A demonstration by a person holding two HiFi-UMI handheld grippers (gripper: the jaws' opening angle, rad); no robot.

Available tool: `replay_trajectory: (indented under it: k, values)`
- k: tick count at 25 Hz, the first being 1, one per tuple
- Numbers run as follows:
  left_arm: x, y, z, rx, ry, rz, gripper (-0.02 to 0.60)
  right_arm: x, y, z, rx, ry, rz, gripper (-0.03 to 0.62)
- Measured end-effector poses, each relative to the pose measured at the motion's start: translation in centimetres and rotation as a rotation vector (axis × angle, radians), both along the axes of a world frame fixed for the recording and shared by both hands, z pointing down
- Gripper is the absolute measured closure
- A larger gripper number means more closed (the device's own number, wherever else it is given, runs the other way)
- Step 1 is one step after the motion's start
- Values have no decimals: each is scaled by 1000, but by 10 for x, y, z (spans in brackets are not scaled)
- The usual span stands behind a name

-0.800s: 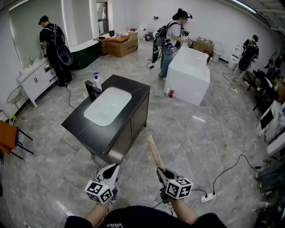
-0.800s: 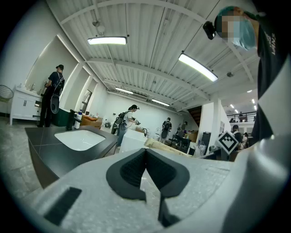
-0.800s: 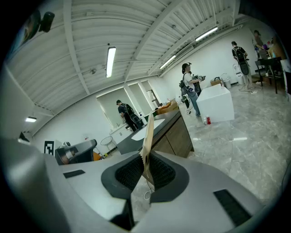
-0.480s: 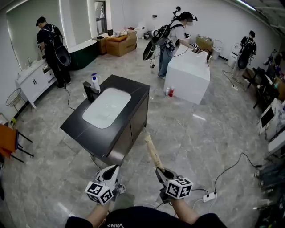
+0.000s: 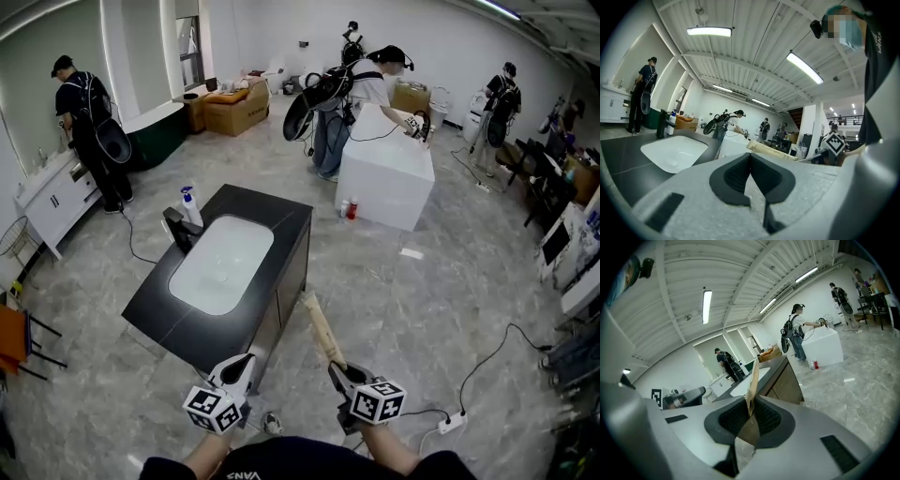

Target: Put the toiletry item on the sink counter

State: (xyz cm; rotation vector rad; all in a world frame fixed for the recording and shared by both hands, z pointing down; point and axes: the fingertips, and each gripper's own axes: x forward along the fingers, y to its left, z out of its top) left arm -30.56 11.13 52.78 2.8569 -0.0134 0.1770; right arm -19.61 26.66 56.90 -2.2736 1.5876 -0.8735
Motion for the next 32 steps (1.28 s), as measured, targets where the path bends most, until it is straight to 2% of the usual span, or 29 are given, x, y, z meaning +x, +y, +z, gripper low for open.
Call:
replay_trajectory:
  k: [9,15,21,32]
  values:
    - [49,-84,1,12,10,64,575,39,-76,6,2,12,52,556]
    - [86,-98,9,-11,1,42,575,79,-91,10,-13,9,35,556]
    - [129,-105,7,-11,9,-67,575,136,-101,20,-55,14,-79,556]
    - [225,-71,3,-13,37,-247,575,251,-94,15,-63,35,-264,556]
